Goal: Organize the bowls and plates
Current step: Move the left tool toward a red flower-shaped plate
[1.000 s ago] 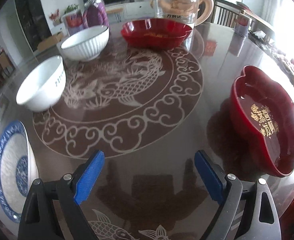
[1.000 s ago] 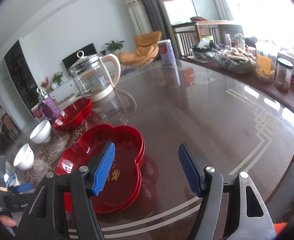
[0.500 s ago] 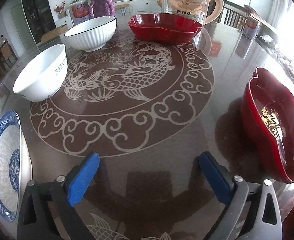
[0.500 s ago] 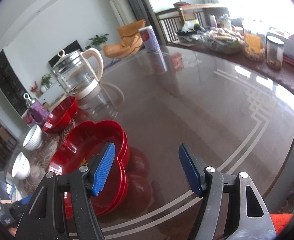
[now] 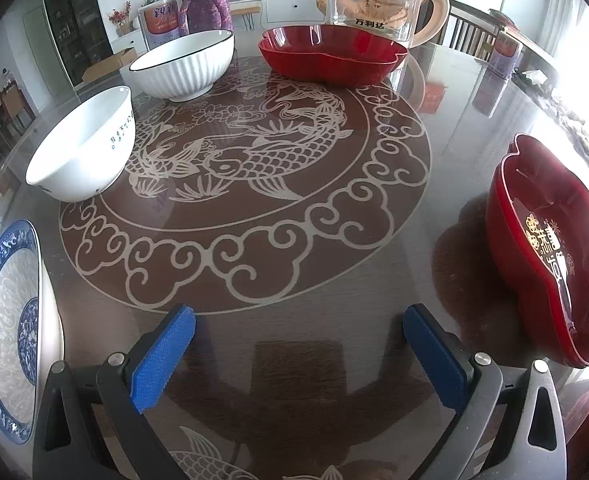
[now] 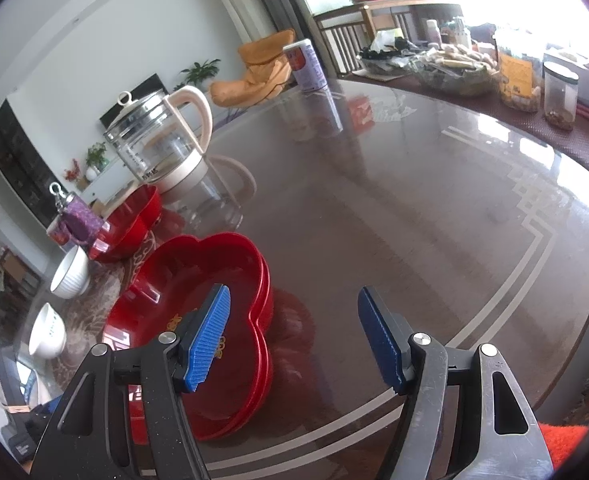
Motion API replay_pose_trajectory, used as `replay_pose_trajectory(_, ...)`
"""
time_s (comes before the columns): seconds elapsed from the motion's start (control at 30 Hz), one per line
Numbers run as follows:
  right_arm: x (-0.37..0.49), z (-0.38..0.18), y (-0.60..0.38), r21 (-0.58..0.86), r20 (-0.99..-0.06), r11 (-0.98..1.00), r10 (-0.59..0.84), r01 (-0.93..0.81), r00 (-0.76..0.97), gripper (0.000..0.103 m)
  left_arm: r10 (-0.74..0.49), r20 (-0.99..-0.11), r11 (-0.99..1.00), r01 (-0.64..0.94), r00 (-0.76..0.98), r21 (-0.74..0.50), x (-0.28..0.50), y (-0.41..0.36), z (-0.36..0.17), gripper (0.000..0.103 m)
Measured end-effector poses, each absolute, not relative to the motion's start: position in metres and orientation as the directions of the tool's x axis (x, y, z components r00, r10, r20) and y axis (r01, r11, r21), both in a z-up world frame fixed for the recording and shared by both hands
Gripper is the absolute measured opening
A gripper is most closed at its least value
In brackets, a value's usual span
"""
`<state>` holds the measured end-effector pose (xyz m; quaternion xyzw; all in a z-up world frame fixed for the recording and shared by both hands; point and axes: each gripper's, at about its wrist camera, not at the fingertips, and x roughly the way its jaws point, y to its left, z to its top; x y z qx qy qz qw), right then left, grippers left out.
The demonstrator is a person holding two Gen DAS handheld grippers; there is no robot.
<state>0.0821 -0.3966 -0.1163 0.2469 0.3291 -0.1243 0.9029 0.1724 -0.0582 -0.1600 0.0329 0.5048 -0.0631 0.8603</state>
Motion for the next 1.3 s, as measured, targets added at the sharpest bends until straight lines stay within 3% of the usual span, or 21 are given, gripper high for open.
replay_pose_trajectory(0.5,0.081,-0.117,-0.398,0.375,-0.656,0.841,-0.057,0.390,0.753,0.070,-0.089,-0.886,0.989,0.145,0.454,-0.025,0.184,-0.059,-0.158,0.103)
replay_pose_trajectory(0.9,0.084,-0.120,-0.401,0.397,-0.665,0.829,-0.036,0.394,0.746,0.070,-0.166,-0.810,0.981,0.007,0.563,-0.196,0.311,-0.055,-0.079,0.103)
replay_pose_trajectory(1.07,0.087,-0.121,-0.396,0.389,-0.666,0.844,-0.019,0.369,0.745,0.070,-0.089,-0.849,0.980,-0.105,0.520,-0.167,0.378,-0.066,-0.097,0.103)
replay_pose_trajectory(1.3,0.091,-0.119,-0.394,0.381,-0.663,0.862,0.005,0.333,0.748,0.070,-0.005,-0.908,0.978,-0.189,0.420,-0.093,0.404,-0.074,-0.145,0.103)
